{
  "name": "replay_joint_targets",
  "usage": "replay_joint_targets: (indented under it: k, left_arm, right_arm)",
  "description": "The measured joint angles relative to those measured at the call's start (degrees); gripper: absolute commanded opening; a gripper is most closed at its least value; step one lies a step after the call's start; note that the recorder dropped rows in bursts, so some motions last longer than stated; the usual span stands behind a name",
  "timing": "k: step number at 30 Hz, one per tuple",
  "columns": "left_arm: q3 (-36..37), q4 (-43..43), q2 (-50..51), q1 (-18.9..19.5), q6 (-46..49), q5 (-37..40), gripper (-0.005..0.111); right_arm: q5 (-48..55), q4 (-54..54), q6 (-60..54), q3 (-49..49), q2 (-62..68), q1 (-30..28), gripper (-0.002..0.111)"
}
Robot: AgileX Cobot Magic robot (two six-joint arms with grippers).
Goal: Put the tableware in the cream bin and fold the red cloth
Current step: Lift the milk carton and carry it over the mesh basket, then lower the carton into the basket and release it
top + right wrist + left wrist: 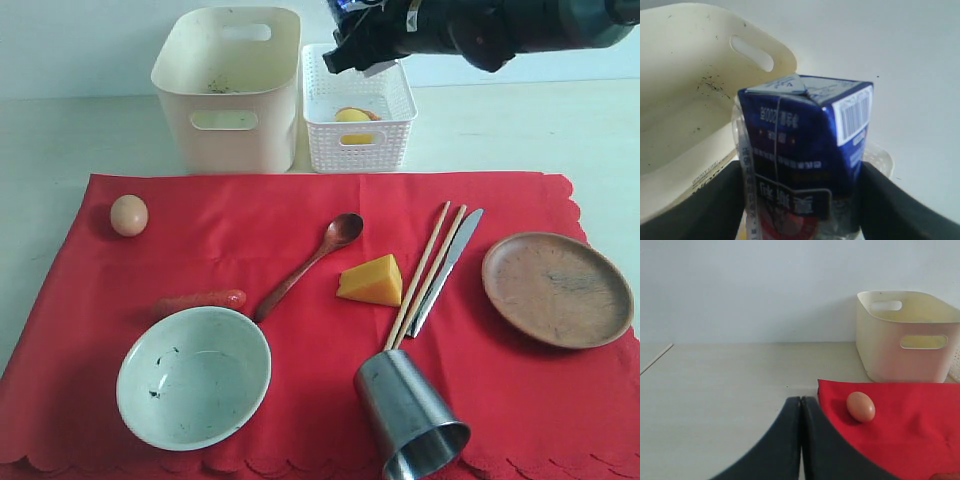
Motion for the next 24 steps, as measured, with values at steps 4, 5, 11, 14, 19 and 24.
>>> replay_joint_targets:
  k: [4,5,11,14,19,24]
  left_arm:
    - [0.0,0.0,0.0,0.0,0.0,0.0,0.002]
    - [0.0,0.0,0.0,0.0,0.0,0.0,0.002]
    - [0.0,0.0,0.0,0.0,0.0,0.0,0.002]
    - [0.0,0.0,0.0,0.0,0.0,0.0,0.002]
    - [0.0,0.0,0.0,0.0,0.0,0.0,0.002]
    - [0.0,0.0,0.0,0.0,0.0,0.0,0.002]
  right_arm:
    - [-4.7,3.2,1.0,0.0,3.1,-0.9,0.0]
    - [-5.3,4.2,1.0,0.0,3.8,-1.1,0.0]
    - [-6.6,12.3,1.2,-1.1,7.8,-2.6,0.0]
    - [-6.5,14.4,1.3,-1.9,9.4,-2.6,0.0]
    - [-6.6,16.6,1.4,-3.1,10.6,-2.6,0.0]
    - [-6.7,17.1,1.4,-3.3,10.9,-2.6,0.016]
